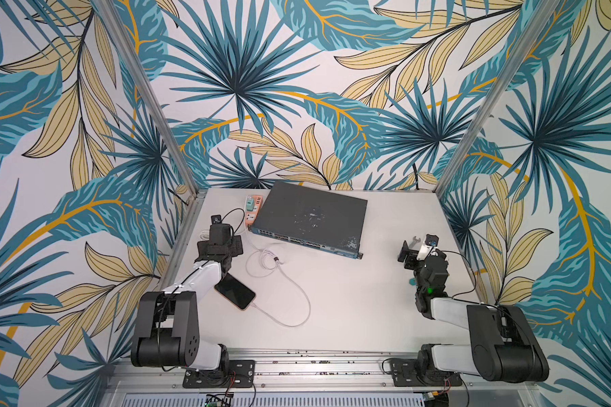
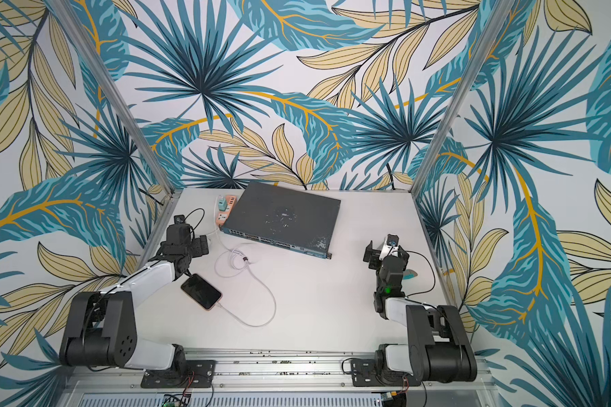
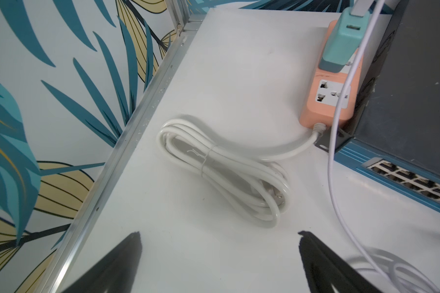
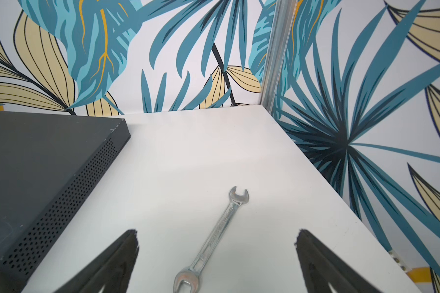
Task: Plug the charging cable into the phone
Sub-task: Reset both arms
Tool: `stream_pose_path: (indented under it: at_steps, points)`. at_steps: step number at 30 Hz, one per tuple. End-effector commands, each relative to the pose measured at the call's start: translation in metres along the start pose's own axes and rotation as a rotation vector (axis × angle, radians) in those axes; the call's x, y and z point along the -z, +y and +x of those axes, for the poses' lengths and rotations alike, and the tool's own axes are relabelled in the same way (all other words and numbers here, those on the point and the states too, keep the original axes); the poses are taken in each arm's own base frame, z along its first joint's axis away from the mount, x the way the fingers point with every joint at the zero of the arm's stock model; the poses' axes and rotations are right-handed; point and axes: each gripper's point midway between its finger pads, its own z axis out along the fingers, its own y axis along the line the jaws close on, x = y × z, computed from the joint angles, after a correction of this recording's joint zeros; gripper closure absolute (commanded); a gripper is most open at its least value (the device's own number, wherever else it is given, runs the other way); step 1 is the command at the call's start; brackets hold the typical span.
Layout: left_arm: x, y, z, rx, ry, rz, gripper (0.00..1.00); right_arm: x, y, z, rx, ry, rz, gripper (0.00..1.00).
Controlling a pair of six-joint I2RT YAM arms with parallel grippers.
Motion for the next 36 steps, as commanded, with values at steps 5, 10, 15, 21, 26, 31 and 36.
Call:
stream_pose_path:
  at_steps: [5,10,15,21,26,31,36]
  points:
    - [0.003,-0.017,-0.019,0.005,-0.246,0.141,0.0,0.013,-0.009,-0.02,-0.029,-0.202,0.013,0.01]
    - [0.005,-0.054,-0.02,-0.077,-0.304,0.236,0.0,0.014,-0.006,-0.023,-0.017,-0.219,-0.001,0.0]
    - [0.018,-0.071,-0.016,-0.163,-0.384,0.254,0.0,0.008,-0.006,-0.02,-0.017,-0.194,-0.003,0.0]
    - [0.037,-0.084,0.001,-0.212,-0.519,0.325,0.0,0.006,-0.003,-0.019,-0.011,-0.188,-0.026,0.0]
    - [0.022,-0.071,-0.005,-0.15,-0.453,0.299,0.0,0.005,-0.002,-0.019,-0.01,-0.185,-0.032,0.0]
    - [0.022,-0.064,-0.006,-0.132,-0.46,0.252,0.0,0.005,-0.005,-0.019,-0.019,-0.181,-0.014,0.0]
    - [0.022,-0.065,-0.006,-0.134,-0.452,0.257,0.0,0.004,-0.008,-0.019,-0.027,-0.179,0.0,0.0]
